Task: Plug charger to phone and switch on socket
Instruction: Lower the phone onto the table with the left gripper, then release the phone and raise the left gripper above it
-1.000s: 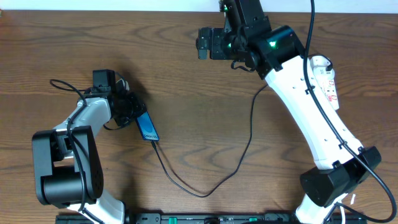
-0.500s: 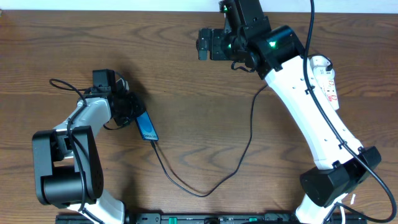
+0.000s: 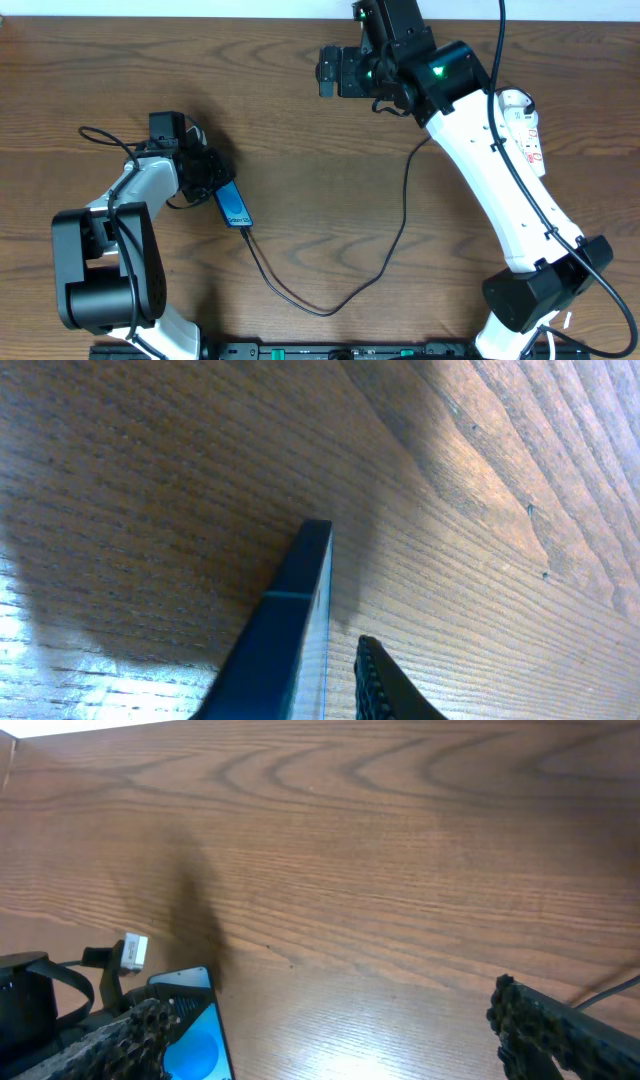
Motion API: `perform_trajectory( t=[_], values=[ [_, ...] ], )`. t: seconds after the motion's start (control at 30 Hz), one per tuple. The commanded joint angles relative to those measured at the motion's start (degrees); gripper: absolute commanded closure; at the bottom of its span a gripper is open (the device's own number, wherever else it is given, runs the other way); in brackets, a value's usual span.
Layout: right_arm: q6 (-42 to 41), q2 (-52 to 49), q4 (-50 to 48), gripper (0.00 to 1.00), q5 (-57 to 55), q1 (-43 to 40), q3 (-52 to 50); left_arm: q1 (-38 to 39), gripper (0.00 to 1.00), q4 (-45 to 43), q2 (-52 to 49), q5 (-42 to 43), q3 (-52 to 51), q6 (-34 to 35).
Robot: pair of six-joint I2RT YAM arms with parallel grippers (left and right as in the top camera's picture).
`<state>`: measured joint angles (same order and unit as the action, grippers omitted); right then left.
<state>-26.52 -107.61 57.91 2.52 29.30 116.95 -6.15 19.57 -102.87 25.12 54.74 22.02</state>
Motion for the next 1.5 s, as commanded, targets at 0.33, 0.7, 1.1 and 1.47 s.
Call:
perform_trajectory(
  t=[0.33, 0.7, 1.1, 1.47],
  values=[
    [-0.17, 0.79, 0.42, 0.01, -0.72, 0.33, 0.48, 0.13, 0.58, 1.73, 0.11, -2.54, -0.2, -1.01],
    [-0.17, 0.79, 0.48, 0.01, -0.72, 0.33, 0.48, 0.13, 0.55, 2.69, 0.11, -2.75, -0.2, -1.01],
    [-0.2, 0.79, 0.72, 0.01, -0.72, 0.37, 0.48, 0.13, 0.44, 3.61, 0.11, -3.48, -0.2, -1.01],
    [-0.2, 0.79, 0.92, 0.01, -0.72, 0.37, 0.48, 0.13, 0.38, 3.96, 0.11, -3.8, -0.2, -1.01]
  ],
)
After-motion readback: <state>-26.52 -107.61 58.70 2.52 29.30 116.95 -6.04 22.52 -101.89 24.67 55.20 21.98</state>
